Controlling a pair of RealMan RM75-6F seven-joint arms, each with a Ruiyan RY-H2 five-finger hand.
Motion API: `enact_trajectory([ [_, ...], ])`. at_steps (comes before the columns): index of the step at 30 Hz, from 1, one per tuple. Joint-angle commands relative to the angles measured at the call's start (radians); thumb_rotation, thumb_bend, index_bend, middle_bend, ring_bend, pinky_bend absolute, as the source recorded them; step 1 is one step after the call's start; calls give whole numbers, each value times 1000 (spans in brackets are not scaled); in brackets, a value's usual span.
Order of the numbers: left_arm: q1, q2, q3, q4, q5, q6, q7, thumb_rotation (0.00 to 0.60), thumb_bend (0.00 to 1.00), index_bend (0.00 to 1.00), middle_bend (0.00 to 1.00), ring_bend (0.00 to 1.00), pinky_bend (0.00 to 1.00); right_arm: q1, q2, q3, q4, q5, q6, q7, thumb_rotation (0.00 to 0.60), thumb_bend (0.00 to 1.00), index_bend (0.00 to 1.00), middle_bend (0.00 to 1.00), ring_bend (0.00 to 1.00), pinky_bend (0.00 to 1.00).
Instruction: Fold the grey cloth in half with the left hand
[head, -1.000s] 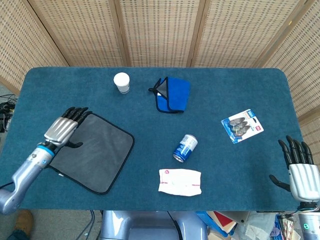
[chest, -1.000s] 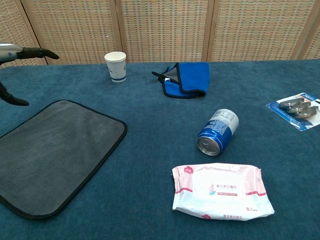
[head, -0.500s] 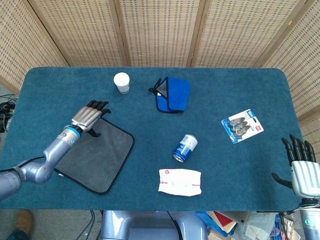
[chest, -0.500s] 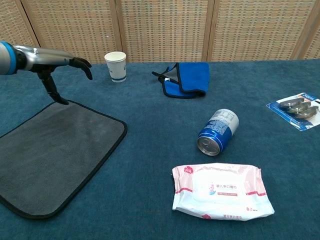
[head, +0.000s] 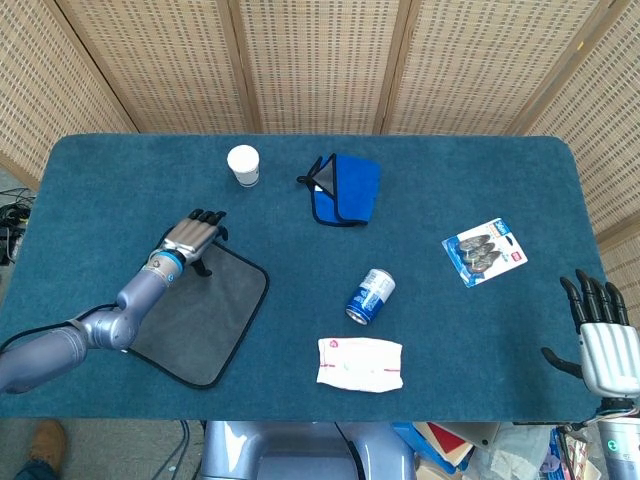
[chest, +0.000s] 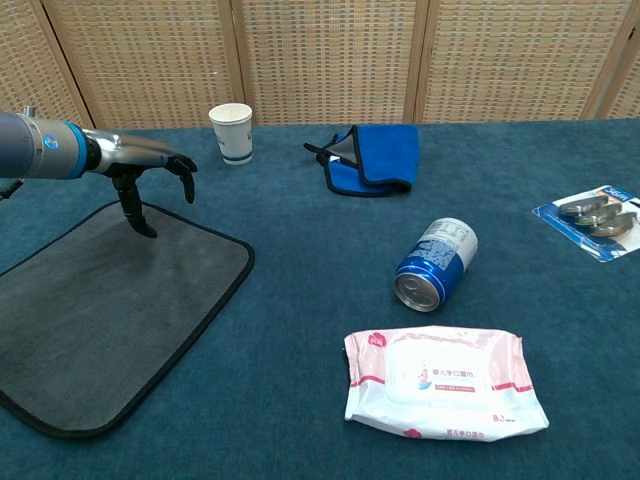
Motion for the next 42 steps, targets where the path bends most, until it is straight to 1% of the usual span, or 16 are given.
enact_trajectory([
  [1,-14,-19,17,22,-17,4,10,600,235,277,0,0,0,0,1,-1,-1,1,-1,-2,600,0,0,0,0,0],
  [4,-25,-34,25,43,-39,1,10,600,265,284,0,0,0,1,2,-1,0,4,-5,-1,600,0,0,0,0,0],
  [9,-41,-60,38,75,-64,1,13,600,267,316,0,0,0,2,3,1,4,9,-9,5,600,0,0,0,0,0],
  [13,-52,-76,54,103,-87,2,23,600,323,326,0,0,0,3,4,0,5,14,-16,6,600,0,0,0,0,0],
  [19,-66,-90,72,130,-125,3,33,600,325,334,0,0,0,6,8,-2,2,21,-31,2,600,0,0,0,0,0],
  [26,-80,-104,80,144,-158,-6,30,600,325,335,0,0,0,5,10,-3,0,18,-27,7,600,0,0,0,0,0],
  [36,-107,-122,112,163,-205,-19,43,600,333,349,0,0,0,7,13,-6,2,16,-33,13,600,0,0,0,0,0],
  [39,-112,-125,120,167,-217,-18,47,600,357,410,0,0,0,8,14,-6,3,17,-34,16,600,0,0,0,0,0],
  [41,-113,-125,124,167,-225,-16,47,600,363,492,0,0,0,8,14,-5,4,19,-35,19,600,0,0,0,0,0],
  [42,-114,-124,126,166,-227,-13,47,600,364,516,0,0,0,8,15,-6,5,19,-37,21,600,0,0,0,0,0],
])
